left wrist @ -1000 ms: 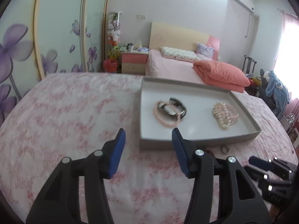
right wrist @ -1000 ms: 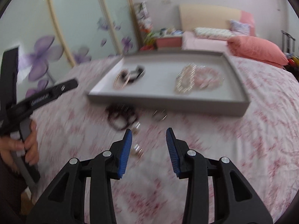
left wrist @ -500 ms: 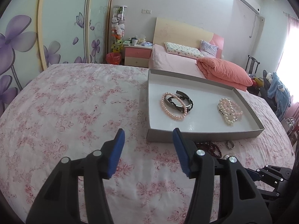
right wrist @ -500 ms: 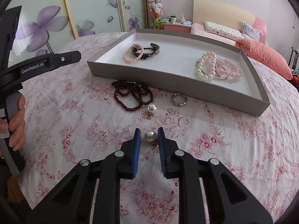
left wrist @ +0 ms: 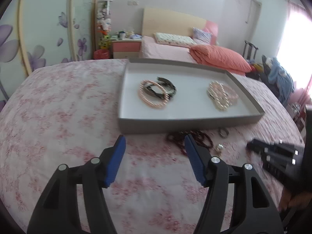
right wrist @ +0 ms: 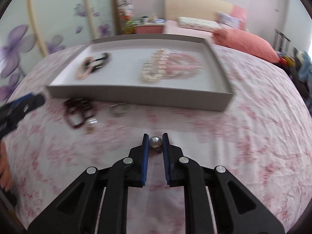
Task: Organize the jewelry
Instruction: 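Grasp pearl earring with right tool while left tool grasps dark red bead bracelet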
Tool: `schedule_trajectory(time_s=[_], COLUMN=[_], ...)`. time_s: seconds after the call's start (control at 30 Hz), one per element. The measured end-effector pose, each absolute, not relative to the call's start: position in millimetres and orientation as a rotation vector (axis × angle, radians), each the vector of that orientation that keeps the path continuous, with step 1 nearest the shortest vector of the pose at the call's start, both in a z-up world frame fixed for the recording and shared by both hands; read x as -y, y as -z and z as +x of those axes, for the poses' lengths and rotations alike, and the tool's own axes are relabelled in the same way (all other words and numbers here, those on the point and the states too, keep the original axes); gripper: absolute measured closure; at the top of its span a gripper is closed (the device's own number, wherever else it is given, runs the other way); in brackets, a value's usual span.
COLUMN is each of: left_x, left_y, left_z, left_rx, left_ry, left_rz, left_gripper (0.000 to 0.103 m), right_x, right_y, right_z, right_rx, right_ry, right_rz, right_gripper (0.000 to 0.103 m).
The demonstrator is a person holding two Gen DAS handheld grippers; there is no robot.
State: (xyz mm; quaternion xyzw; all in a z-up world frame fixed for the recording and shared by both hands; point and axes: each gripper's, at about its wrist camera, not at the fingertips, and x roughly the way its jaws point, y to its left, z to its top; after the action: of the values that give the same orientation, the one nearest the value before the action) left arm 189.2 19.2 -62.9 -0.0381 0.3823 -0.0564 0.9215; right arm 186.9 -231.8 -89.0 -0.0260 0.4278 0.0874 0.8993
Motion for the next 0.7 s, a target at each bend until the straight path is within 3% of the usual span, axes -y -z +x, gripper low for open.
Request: schedule_trajectory(time_s=[0.3, 0.7], left_x=[11, 32], left_y=[81, 91], left_z=[201, 230], left_rx=[-0.869, -0.942], left_ry=[0.162, 0.15], left_rz=[-0.006, -0.109], left_gripper=[0.04, 0.043], right_x=[253, 257], right_y=[90, 91], right_z=[193, 194], right_rx=[-0.881, -0.883], right_ry=[-0.11, -0.126], right_rz=[-0.017, -0.002], right_gripper=[0.088, 0.088])
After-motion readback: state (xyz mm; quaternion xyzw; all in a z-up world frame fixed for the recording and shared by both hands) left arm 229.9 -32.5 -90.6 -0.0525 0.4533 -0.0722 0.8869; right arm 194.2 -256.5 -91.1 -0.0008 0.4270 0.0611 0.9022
